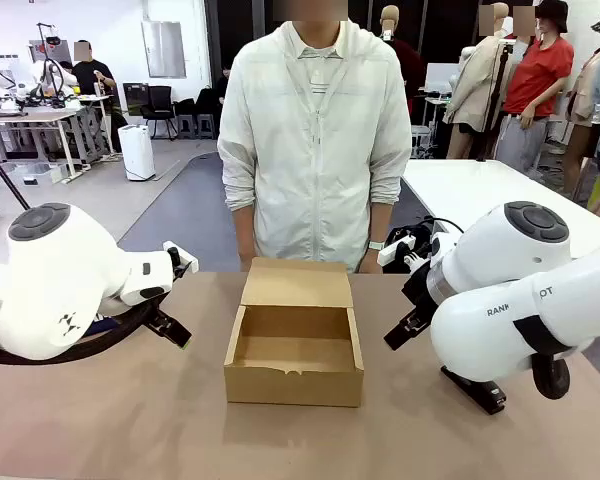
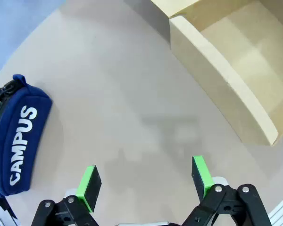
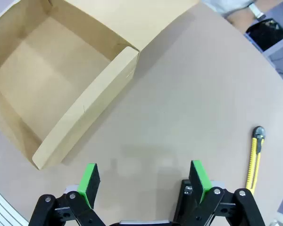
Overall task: Pack the items into the box.
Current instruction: Pick up the item specified by the human and place it in the Mailer Box.
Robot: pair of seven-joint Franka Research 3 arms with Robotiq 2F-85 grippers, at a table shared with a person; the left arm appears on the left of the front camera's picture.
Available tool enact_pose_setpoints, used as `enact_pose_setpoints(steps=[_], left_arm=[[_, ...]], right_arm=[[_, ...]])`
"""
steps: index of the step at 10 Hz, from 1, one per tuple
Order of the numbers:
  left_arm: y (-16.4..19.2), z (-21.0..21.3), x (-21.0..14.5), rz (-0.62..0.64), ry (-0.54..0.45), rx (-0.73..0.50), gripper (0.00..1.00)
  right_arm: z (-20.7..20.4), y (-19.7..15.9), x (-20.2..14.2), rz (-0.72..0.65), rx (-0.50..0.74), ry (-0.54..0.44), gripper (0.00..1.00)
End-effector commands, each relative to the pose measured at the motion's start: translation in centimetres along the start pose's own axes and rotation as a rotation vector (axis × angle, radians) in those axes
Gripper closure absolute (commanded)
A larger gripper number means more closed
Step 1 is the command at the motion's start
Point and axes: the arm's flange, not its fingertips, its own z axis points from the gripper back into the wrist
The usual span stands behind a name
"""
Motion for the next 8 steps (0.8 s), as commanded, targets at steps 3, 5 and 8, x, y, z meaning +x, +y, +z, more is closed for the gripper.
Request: enact_pose_setpoints(steps=[3, 5, 8], left_arm=[[0.0, 0.03, 0.01, 0.0, -0.001, 0.0, 0.0], [0.0, 0.03, 0.01, 0.0, -0.001, 0.0, 0.0], [0.0, 0.03, 0.01, 0.0, -0.001, 0.0, 0.0]], right_arm=[[0.0, 0.0, 0.0, 0.0, 0.0, 0.0, 0.0], [0.0, 0.0, 0.0, 0.0, 0.0, 0.0, 0.0], [0.0, 0.0, 0.0, 0.0, 0.0, 0.0, 0.0]])
